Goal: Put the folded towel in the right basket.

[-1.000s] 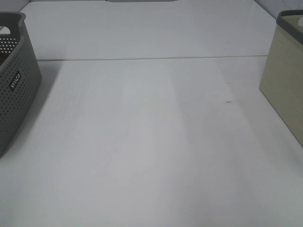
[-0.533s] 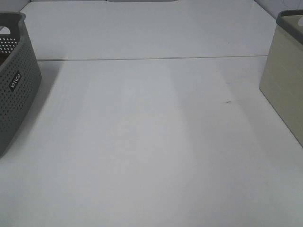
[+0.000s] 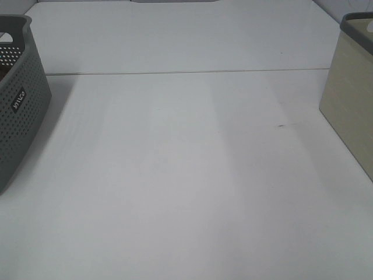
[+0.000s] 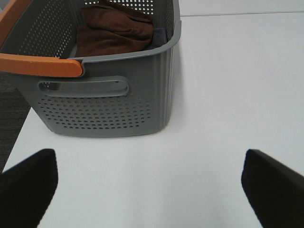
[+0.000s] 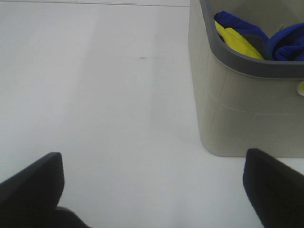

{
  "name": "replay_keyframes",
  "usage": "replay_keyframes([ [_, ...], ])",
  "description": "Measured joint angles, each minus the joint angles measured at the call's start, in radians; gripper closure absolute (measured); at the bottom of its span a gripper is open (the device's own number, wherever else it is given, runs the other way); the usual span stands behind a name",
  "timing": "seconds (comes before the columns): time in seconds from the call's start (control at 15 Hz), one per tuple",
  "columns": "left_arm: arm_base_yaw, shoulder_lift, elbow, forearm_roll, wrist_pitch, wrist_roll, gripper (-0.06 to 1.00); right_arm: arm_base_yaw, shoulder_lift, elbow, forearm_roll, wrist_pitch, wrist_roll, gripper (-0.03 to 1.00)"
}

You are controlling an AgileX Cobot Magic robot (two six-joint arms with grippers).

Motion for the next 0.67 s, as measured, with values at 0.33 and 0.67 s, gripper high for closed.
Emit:
replay_keyframes([
  [0.33, 0.0, 0.0, 0.0, 0.0, 0.0, 0.0, -0.03, 0.0, 0.0, 0.002, 0.021, -0.002, -0.022, -0.01],
  [0.67, 0.0, 0.0, 0.0, 0.0, 0.0, 0.0, -0.03, -0.094, 0.0, 0.002, 0.022, -0.002, -0.027, -0.01],
])
